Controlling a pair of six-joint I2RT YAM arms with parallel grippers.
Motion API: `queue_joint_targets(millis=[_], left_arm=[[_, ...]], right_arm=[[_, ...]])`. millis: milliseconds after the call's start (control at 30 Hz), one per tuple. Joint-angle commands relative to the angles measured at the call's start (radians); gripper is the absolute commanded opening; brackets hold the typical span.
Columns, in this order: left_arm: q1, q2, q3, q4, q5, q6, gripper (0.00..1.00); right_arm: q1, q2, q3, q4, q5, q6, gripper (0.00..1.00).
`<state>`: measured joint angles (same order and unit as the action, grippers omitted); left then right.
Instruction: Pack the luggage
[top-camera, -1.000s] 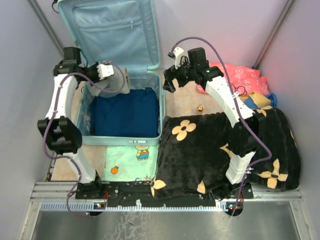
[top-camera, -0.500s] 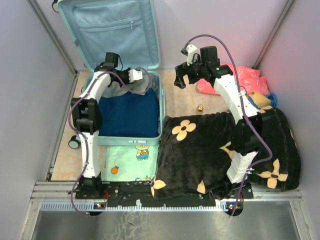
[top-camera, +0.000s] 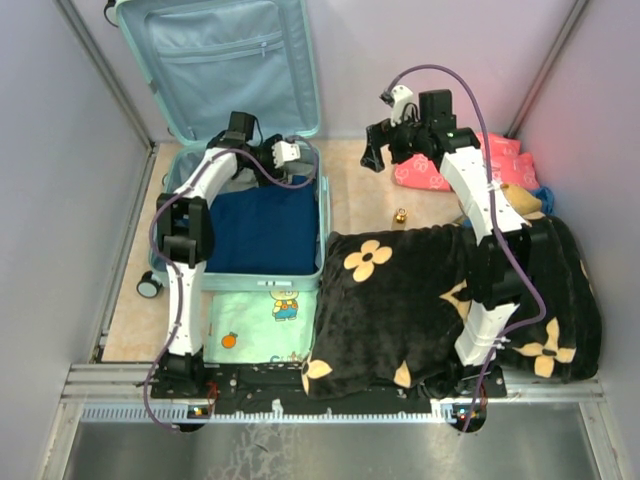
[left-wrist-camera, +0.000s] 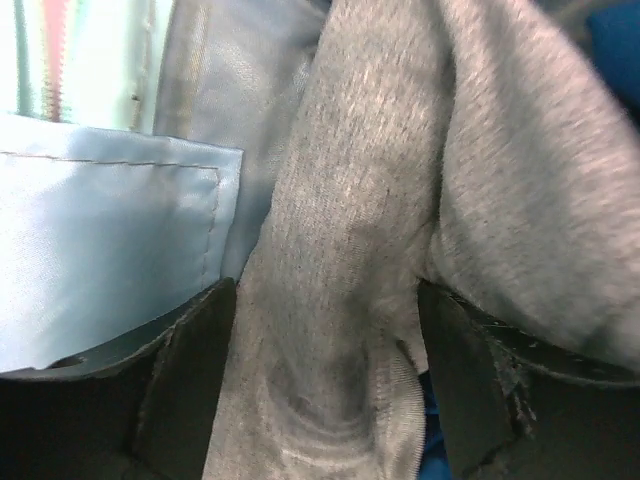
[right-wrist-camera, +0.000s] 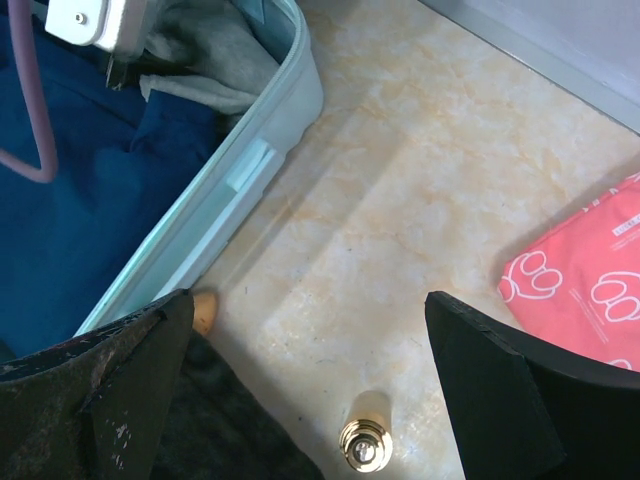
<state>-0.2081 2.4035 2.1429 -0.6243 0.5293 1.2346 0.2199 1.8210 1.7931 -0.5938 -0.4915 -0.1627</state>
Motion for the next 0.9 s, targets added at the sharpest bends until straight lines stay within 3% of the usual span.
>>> queue_joint_targets(millis=[0, 100, 167, 600, 867], left_arm=[[-0.012, -0.151, -0.021, 0.024, 0.026, -0.078, 0.86], [-0.006, -0.254, -0.108, -0.008, 0.019, -0.092, 0.98], [0.007, -0.333, -0.180, -0.011, 0.026, -0.114, 1.00], [0.125, -0.840, -0.541, -0.271, 0.224, -0.230, 0.99], [0.135, -1.197, -0.905, -0.494, 0.270, -0.078, 0.95]], right_arm=[[0.003, -0.031, -0.001, 0.029, -0.040, 0.012, 0.99], [0.003, -0.042, -0.008, 0.036, -0.049, 0.021, 0.99], [0.004, -0.054, -0.016, 0.042, -0.051, 0.024, 0.99], [0.004, -0.208, -0.159, 0.114, -0.132, 0.028, 0.99], [0.075, -0.359, -0.347, 0.151, -0.172, -0.042, 0.99]])
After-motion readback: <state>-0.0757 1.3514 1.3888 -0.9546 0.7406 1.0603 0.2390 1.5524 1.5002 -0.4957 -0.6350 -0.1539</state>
